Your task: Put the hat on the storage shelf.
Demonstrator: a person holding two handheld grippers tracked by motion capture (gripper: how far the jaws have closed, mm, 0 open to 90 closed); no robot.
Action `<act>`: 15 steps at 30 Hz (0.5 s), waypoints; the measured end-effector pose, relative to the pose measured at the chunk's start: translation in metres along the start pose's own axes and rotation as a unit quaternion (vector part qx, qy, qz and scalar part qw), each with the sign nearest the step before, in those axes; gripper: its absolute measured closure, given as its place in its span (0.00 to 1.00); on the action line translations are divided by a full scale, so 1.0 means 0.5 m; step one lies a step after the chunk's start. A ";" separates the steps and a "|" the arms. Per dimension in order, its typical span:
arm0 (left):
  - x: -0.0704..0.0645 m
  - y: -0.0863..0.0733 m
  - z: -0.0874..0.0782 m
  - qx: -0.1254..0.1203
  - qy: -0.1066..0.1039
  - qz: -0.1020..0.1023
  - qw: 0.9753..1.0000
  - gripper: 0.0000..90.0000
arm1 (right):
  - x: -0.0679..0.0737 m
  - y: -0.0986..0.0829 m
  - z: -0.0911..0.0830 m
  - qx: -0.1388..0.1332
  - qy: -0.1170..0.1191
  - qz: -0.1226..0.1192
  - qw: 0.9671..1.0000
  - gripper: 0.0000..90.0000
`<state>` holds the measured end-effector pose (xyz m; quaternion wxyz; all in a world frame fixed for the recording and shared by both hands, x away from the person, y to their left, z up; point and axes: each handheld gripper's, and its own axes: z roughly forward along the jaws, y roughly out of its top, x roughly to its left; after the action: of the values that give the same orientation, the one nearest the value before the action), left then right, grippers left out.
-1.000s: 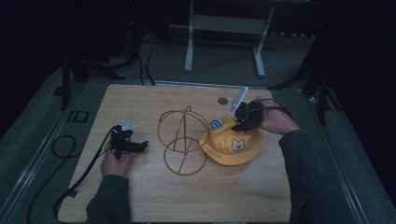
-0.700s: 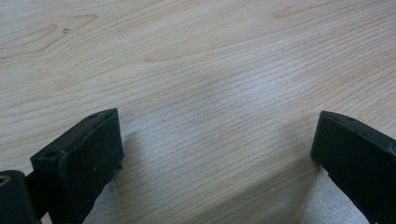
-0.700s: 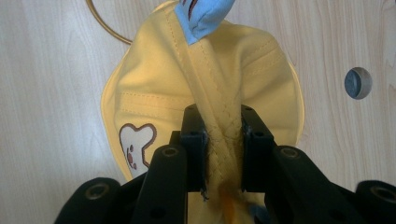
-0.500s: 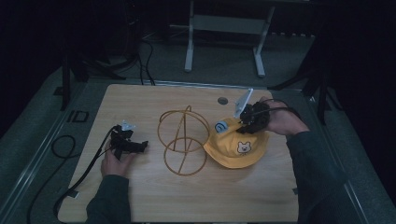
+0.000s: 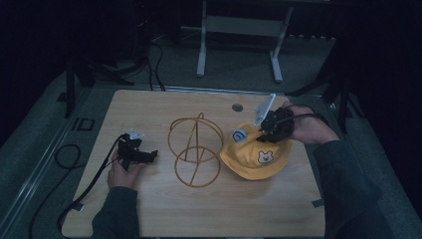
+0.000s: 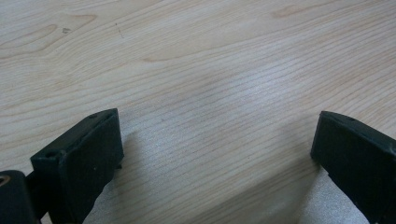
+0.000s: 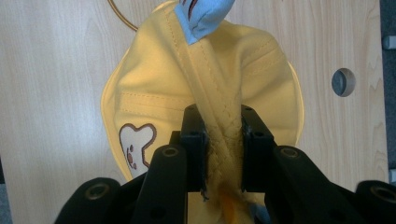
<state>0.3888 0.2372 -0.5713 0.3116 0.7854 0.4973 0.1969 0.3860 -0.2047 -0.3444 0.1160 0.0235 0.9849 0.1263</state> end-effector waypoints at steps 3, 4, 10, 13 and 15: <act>0.000 0.000 0.000 0.000 0.000 0.001 1.000 0.02 | 0.001 0.000 -0.010 -0.002 0.000 -0.003 1.000 0.84; 0.000 0.000 0.000 -0.001 0.000 0.001 1.000 0.02 | 0.002 0.000 -0.014 -0.003 0.001 -0.002 1.000 0.84; 0.000 0.000 0.000 -0.001 0.000 0.001 1.000 0.02 | -0.001 -0.004 -0.032 -0.004 -0.001 0.000 1.000 0.84; 0.000 0.000 0.000 -0.001 -0.001 0.001 1.000 0.02 | -0.003 -0.008 -0.042 -0.008 -0.002 0.001 1.000 0.84; 0.000 0.000 0.000 -0.001 0.000 0.001 1.000 0.02 | -0.005 -0.011 -0.048 -0.011 -0.003 0.003 1.000 0.84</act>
<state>0.3887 0.2371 -0.5714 0.3122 0.7857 0.4962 0.1973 0.3826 -0.2161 -0.3226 0.1190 0.0253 0.9830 0.1376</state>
